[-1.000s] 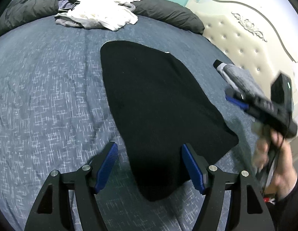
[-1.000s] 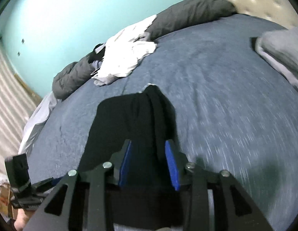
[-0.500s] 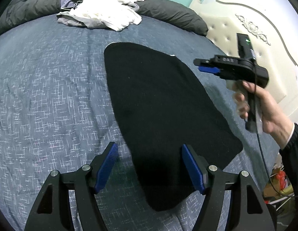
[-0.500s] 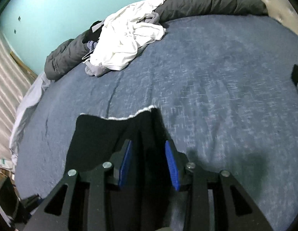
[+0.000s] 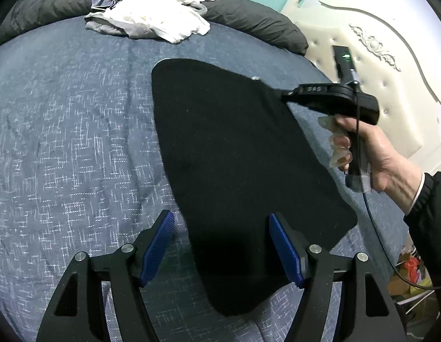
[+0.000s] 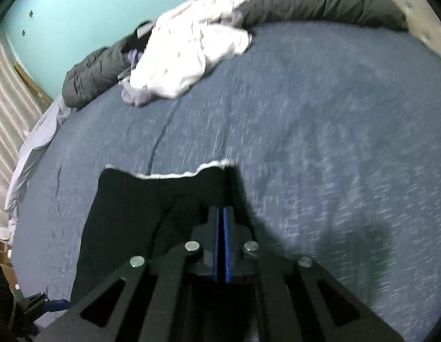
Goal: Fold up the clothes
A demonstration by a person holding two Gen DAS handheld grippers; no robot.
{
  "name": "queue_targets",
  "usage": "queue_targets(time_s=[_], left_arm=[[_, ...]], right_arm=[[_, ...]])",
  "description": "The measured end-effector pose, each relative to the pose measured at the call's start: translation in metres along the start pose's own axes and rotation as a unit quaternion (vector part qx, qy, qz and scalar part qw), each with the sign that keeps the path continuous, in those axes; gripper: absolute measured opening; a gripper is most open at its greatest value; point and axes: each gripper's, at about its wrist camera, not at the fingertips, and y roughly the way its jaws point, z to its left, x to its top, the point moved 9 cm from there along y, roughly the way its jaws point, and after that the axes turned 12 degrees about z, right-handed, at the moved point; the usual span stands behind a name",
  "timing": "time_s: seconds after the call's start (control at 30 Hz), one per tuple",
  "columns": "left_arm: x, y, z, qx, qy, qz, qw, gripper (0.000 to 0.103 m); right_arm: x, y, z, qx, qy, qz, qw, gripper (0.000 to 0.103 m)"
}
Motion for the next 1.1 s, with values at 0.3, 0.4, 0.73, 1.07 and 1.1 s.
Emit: queue_targets(time_s=[0.3,0.4,0.73,1.07,1.1], left_arm=[[0.0,0.001,0.001,-0.008,-0.001,0.0,1.0,0.073],[0.001,0.0,0.002,-0.01,-0.001,-0.001,1.0,0.073],[0.001,0.001,0.001,-0.013,0.0,-0.001,0.9999,0.073],[0.001,0.001,0.0,-0.014,0.001,-0.001,0.9999,0.073],[0.001,0.002,-0.001,-0.014,0.001,-0.001,0.9999,0.073]], right_arm=[[0.001,-0.009,-0.011,-0.057,0.02,-0.023,0.998,0.015],[-0.003,-0.014,0.002,-0.031,-0.001,-0.041,0.999,0.015],[-0.026,-0.002,0.046,0.027,-0.065,-0.012,0.997,0.022],[-0.051,-0.005,0.104,0.078,-0.143,-0.013,0.986,0.006],[-0.056,-0.003,0.109,0.086,-0.15,-0.008,0.985,0.006]])
